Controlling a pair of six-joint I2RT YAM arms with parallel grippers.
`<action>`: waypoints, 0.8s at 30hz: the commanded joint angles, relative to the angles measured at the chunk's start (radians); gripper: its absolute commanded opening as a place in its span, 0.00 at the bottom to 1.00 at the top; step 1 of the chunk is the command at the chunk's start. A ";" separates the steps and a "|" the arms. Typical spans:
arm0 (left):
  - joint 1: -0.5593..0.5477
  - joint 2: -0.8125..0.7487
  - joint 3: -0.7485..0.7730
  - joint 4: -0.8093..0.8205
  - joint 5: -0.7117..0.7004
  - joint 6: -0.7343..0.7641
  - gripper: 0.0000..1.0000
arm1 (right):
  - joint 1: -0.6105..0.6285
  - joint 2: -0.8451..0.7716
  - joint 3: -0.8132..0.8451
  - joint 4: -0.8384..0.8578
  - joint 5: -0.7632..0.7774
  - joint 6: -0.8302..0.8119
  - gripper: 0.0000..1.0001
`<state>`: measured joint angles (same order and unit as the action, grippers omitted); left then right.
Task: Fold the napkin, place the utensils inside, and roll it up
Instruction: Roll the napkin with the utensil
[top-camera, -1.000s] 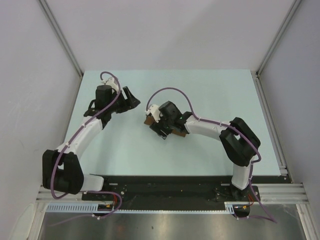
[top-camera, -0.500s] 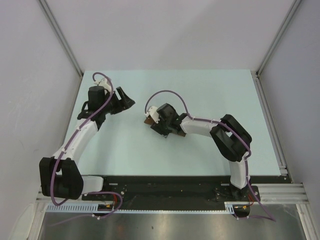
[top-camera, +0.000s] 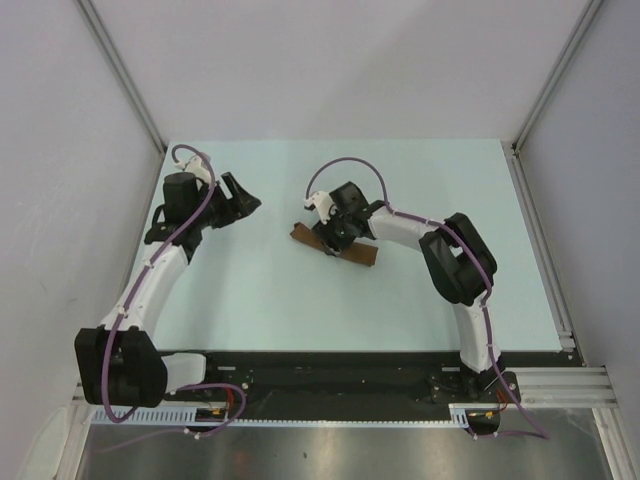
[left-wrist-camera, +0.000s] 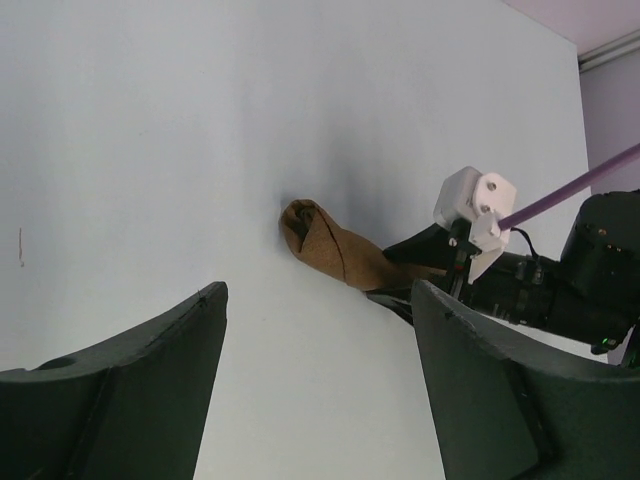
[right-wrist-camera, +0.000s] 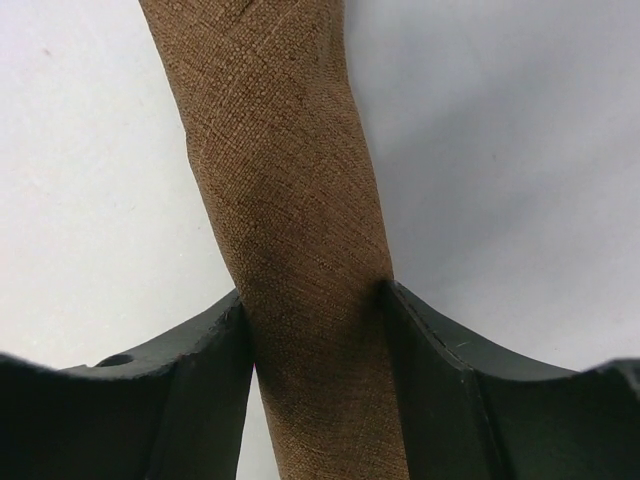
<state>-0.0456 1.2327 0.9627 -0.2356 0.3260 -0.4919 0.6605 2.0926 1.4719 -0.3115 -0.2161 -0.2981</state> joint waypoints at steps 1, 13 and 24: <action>0.016 -0.030 -0.007 -0.001 0.030 0.023 0.79 | -0.021 0.055 0.034 -0.061 -0.072 0.043 0.56; 0.030 -0.032 -0.012 -0.007 0.039 0.030 0.79 | -0.030 0.006 0.030 -0.025 -0.104 0.086 0.71; 0.084 -0.074 0.002 -0.048 0.030 0.062 0.85 | -0.041 -0.169 -0.001 0.075 -0.174 0.157 0.96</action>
<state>-0.0032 1.2137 0.9607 -0.2646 0.3485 -0.4690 0.6304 2.0583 1.4849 -0.3161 -0.3550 -0.1867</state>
